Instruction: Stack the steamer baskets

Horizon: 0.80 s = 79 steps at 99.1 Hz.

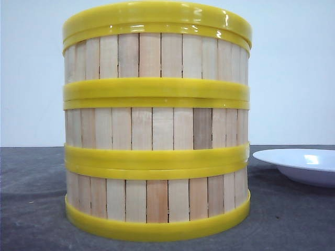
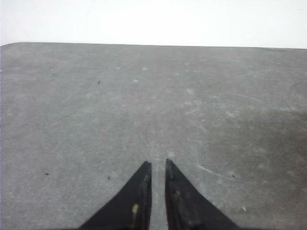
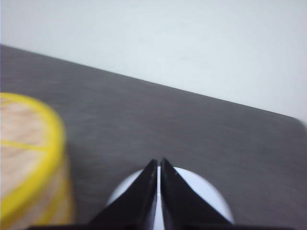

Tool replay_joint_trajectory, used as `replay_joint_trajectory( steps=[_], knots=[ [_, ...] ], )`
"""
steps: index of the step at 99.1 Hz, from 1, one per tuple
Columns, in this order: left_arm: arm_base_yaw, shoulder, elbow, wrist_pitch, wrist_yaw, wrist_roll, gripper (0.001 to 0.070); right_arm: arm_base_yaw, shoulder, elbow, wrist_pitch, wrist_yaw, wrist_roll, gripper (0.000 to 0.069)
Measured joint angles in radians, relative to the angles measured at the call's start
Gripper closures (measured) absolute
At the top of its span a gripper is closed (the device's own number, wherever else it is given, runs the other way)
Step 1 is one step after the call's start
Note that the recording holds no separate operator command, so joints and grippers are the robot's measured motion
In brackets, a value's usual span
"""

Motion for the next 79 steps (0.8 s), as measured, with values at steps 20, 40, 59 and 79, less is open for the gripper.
replay_joint_trajectory(
  steps=[20,40,59,79],
  knots=[
    [0.0,0.0,0.0,0.0,0.0,0.0,0.0686,-0.328,-0.04,-0.136,0.071,-0.058,-0.017,0.0687],
    [0.0,0.0,0.0,0.0,0.0,0.0,0.0686,-0.534,-0.166,-0.382,0.286,-0.251,-0.02,0.0687],
    [0.0,0.0,0.0,0.0,0.0,0.0,0.0686,-0.564,-0.303,-0.621,0.435,-0.283,-0.02,0.0687],
    [0.0,0.0,0.0,0.0,0.0,0.0,0.0686,-0.564,-0.419,-0.791,0.457,-0.312,-0.021,0.0687]
  ],
)
